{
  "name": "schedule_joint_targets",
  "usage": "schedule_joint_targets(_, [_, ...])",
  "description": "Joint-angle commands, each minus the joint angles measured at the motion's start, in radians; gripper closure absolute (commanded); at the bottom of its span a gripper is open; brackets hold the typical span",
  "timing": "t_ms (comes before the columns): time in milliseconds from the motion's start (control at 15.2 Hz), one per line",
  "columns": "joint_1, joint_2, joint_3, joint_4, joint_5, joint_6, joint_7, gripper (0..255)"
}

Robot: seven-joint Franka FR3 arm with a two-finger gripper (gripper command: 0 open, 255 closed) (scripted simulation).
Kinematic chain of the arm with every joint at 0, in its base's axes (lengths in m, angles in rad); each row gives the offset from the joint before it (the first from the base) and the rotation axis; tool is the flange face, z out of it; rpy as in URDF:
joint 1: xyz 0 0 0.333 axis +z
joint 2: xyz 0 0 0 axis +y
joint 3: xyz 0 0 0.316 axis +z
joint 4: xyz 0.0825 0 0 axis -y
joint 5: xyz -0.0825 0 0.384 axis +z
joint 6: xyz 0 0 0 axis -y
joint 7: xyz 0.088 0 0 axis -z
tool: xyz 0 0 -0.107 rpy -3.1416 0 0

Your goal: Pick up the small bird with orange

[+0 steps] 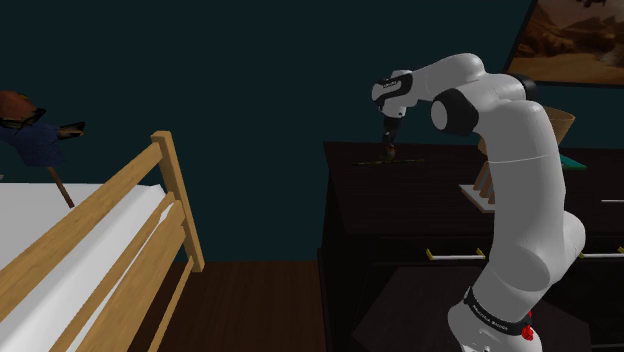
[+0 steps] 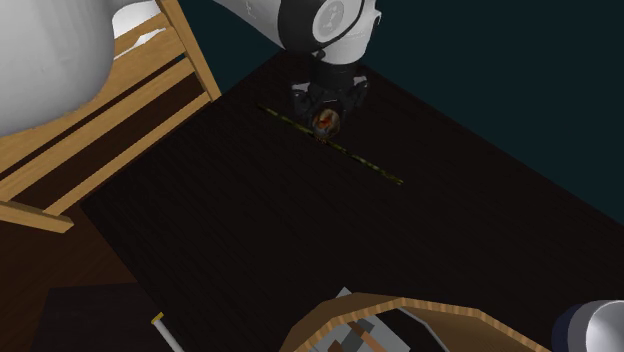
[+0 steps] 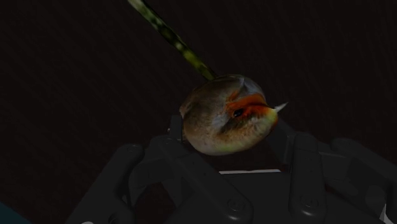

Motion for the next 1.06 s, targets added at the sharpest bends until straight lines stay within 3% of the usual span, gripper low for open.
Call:
schedule_joint_targets(0, [0.0,-0.005,-0.002,0.013,-0.003,-0.018,0.003,255])
schedule_joint_targets(990, [-0.015,-0.031,-0.013,0.154,-0.022,-0.179,0.021,255])
